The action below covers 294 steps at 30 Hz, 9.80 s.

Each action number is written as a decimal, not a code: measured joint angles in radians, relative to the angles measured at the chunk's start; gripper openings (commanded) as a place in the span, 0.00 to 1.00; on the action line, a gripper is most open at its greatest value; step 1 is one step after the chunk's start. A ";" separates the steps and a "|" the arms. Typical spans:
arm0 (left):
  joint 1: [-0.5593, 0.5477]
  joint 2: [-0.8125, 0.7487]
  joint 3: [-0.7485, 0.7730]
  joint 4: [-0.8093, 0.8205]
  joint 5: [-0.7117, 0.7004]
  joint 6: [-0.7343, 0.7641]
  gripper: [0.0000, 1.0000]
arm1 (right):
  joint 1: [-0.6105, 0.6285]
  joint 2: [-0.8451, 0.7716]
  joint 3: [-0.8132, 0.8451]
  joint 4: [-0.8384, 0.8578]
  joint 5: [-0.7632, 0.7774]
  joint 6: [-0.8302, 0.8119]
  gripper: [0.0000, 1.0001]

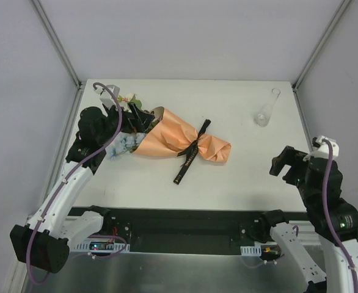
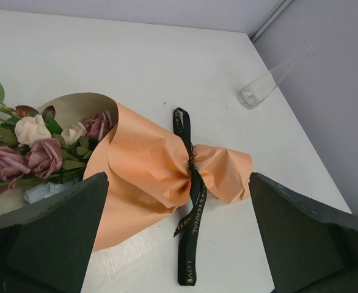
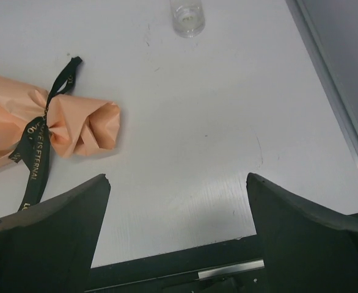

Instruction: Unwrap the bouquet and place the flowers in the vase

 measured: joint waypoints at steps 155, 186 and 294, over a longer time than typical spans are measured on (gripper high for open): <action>-0.100 0.919 0.264 -0.151 0.364 -0.272 0.33 | 0.145 1.002 0.259 0.481 -0.117 0.068 0.70; -0.106 0.810 0.267 -0.163 0.385 -0.240 0.28 | 0.597 1.233 0.118 0.556 -0.245 0.217 0.26; -0.139 1.003 0.288 -0.161 0.374 -0.315 0.14 | 0.556 1.295 -0.026 0.893 -0.132 0.494 0.01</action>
